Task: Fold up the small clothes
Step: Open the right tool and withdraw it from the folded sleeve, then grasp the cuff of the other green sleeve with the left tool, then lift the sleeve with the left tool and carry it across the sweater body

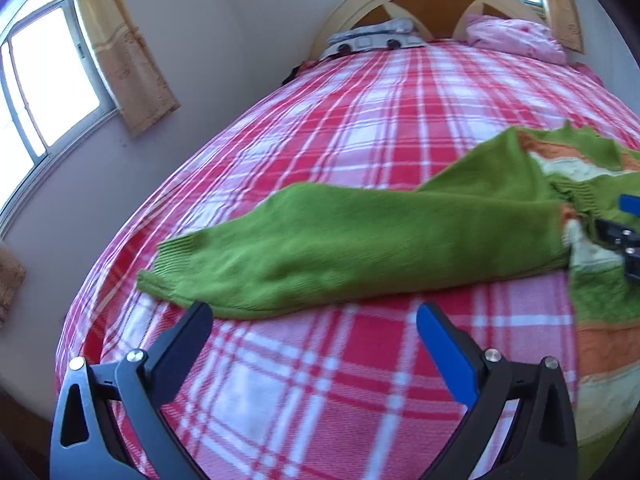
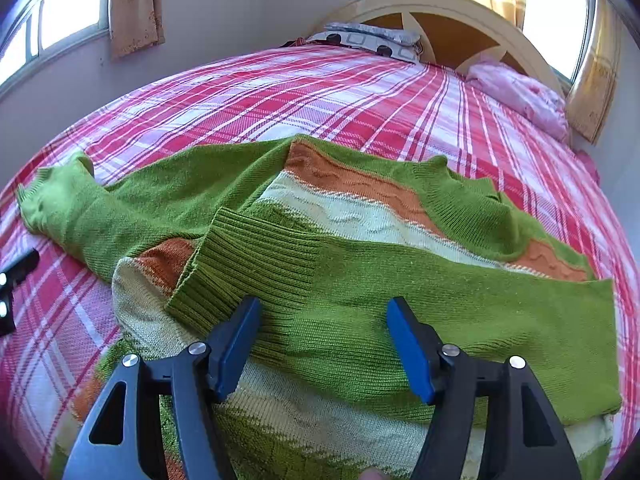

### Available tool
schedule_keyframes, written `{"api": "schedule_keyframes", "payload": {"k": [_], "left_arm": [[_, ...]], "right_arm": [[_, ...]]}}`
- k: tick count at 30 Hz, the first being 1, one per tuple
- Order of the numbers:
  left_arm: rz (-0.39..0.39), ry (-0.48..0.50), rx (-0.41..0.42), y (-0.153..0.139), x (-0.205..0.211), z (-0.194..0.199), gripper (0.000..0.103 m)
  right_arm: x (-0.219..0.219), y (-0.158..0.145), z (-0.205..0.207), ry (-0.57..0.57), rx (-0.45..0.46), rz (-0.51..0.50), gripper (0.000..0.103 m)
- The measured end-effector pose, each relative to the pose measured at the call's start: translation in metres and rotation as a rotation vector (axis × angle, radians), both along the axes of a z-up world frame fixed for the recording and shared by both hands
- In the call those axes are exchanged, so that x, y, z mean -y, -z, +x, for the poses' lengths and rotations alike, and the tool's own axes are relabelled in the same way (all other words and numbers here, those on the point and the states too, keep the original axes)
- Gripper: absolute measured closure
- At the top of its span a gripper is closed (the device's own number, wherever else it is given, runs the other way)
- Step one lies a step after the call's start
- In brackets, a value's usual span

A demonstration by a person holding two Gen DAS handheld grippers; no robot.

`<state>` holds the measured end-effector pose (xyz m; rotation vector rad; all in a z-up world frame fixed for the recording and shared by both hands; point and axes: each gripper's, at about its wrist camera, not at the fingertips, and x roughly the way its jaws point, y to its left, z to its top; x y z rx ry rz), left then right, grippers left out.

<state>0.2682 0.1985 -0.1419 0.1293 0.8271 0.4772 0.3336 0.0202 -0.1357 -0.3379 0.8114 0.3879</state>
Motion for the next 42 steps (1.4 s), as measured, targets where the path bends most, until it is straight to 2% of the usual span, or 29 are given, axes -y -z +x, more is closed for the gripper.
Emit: {"api": "schedule_keyframes", "payload": {"k": [8,11,13,15,18,21,23,24,27,29,30,31,32,36,37,38,40,42], "left_arm": [[0.049,-0.099,-0.020,0.007,-0.043,-0.011,0.000],[0.013,-0.194,-0.007,0.004,-0.072,-0.014,0.000],[-0.101,-0.275,0.020,0.001,-0.101,-0.017,0.000],[-0.157,-0.325,0.041,0.002,-0.117,-0.020,0.000],[-0.215,-0.344,0.035,0.007,-0.128,-0.017,0.003],[-0.443,-0.423,0.128,0.013,-0.155,-0.031,0.018],[-0.542,-0.473,0.194,0.017,-0.168,-0.042,0.019],[-0.601,-0.479,0.239,0.019,-0.174,-0.049,0.019],[-0.683,-0.455,0.298,0.019,-0.180,-0.053,0.019],[-0.724,-0.451,0.308,0.019,-0.184,-0.051,0.019],[-0.752,-0.446,0.320,0.019,-0.187,-0.049,0.022],[-0.758,-0.447,0.328,0.019,-0.189,-0.047,0.028],[-0.761,-0.446,0.328,0.020,-0.191,-0.043,0.029],[-0.729,-0.460,0.315,0.022,-0.202,-0.031,0.035],[-0.720,-0.462,0.319,0.021,-0.202,-0.030,0.040],[-0.695,-0.469,0.327,0.020,-0.202,-0.030,0.048],[-0.677,-0.478,0.309,0.022,-0.203,-0.027,0.097],[-0.679,-0.458,0.302,0.022,-0.205,-0.027,0.095]], "right_arm": [[-0.002,0.001,-0.005,0.000,0.033,-0.016,0.036],[-0.001,0.001,-0.005,-0.001,0.032,-0.009,0.036],[-0.001,0.001,-0.005,-0.001,0.036,-0.013,0.036],[-0.002,0.001,-0.006,-0.001,0.041,-0.017,0.036],[-0.002,0.001,-0.007,-0.002,0.046,-0.021,0.036],[-0.002,0.001,-0.007,-0.002,0.046,-0.019,0.036],[-0.002,0.001,-0.007,-0.002,0.046,-0.019,0.036],[-0.002,0.001,-0.007,-0.002,0.047,-0.020,0.036],[-0.002,0.001,-0.007,-0.002,0.047,-0.020,0.036],[-0.002,0.001,-0.008,-0.002,0.048,-0.021,0.036],[-0.002,0.001,-0.008,-0.002,0.049,-0.022,0.036],[-0.002,0.000,-0.008,-0.001,0.050,-0.022,0.036],[-0.002,0.000,-0.008,-0.001,0.050,-0.021,0.036],[-0.002,0.000,-0.008,-0.001,0.049,-0.020,0.036],[-0.002,0.000,-0.008,-0.001,0.049,-0.020,0.036],[-0.002,0.001,-0.008,-0.001,0.049,-0.021,0.036],[-0.002,0.000,-0.008,-0.001,0.048,-0.018,0.036],[-0.003,0.000,-0.008,-0.001,0.048,-0.017,0.036]]}}
